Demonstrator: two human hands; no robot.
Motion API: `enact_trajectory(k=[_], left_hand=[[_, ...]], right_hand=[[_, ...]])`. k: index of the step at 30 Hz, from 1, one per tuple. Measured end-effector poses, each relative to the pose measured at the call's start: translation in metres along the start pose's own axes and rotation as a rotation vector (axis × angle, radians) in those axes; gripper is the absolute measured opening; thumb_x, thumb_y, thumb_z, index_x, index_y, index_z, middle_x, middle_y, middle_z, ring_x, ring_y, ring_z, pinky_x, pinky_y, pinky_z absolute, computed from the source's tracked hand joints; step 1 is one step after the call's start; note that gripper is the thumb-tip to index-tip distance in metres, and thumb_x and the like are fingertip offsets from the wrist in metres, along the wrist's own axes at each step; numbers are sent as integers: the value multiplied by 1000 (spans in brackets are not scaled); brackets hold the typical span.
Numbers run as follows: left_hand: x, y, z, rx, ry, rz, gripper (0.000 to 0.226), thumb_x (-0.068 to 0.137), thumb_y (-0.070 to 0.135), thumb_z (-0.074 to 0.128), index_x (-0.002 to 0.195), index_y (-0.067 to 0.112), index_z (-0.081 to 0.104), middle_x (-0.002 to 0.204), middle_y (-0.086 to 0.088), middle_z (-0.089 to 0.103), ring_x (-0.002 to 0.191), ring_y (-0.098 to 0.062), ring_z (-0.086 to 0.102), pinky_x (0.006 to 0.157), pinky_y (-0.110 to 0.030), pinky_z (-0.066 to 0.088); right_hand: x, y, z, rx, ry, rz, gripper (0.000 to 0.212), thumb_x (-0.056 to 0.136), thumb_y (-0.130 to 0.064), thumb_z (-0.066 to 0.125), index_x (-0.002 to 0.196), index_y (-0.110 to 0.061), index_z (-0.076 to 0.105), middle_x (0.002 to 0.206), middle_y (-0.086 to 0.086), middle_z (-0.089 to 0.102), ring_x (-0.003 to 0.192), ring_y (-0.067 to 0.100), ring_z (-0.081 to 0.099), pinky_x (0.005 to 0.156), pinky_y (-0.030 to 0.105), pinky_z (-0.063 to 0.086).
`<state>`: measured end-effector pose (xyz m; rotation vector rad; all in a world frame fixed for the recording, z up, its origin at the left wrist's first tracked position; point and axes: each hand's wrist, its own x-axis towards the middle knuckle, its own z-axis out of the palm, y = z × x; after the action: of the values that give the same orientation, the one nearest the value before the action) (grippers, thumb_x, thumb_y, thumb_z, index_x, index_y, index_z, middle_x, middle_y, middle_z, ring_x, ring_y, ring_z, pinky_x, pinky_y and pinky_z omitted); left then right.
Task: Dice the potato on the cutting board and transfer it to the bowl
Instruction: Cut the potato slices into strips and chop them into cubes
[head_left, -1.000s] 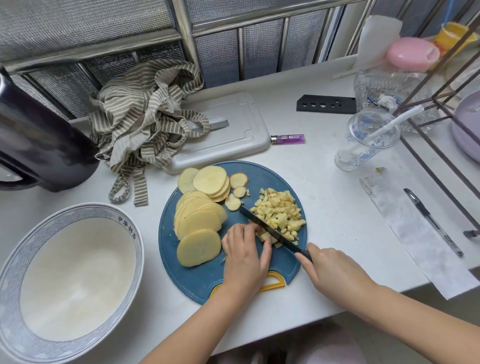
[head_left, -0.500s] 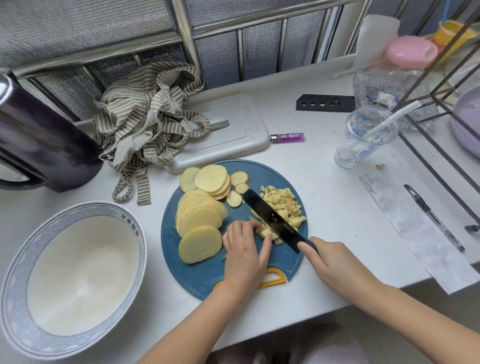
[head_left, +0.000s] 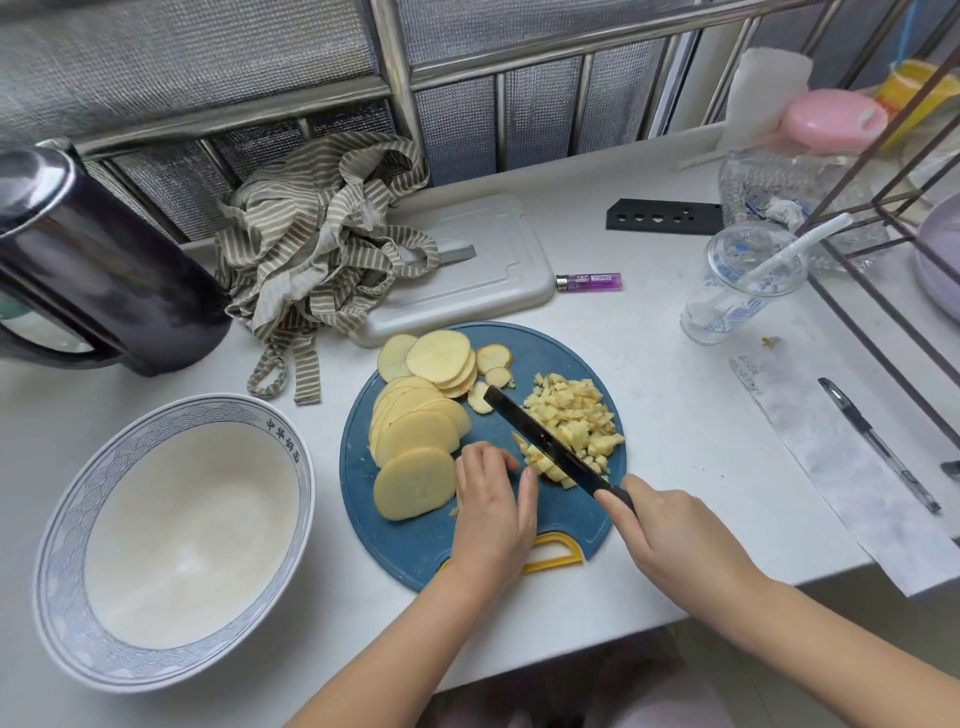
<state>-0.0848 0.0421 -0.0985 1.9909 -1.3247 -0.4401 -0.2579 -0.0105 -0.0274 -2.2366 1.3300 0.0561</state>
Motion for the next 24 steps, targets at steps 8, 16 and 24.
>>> enact_trajectory(k=[8,16,24], left_hand=[[7,2,6,53,-10,-28,36,91,47,33,83,15,46,95,1,38,94,-16,35,87,-30,35],[8,1,14,263,74,48,39,92,38,38,71,13,60,76,0,45,77,-20,40,70,-33,35],[8,2,15,335,65,76,38,92,37,38,67,16,57,72,1,44,72,-21,41,65,-34,34]], right_hand=[[2,6,11,-5,5,17,38,99,-52,27,92,-20,48,74,-1,60,72,22,60,63,32,45],[3,10,15,-11,8,18,36,100,-50,28,94,-21,47,77,1,63,73,21,61,63,31,46],[3,9,18,-36,-16,26,33,101,-49,25,94,-23,43,76,-3,60,70,18,57,61,27,42]])
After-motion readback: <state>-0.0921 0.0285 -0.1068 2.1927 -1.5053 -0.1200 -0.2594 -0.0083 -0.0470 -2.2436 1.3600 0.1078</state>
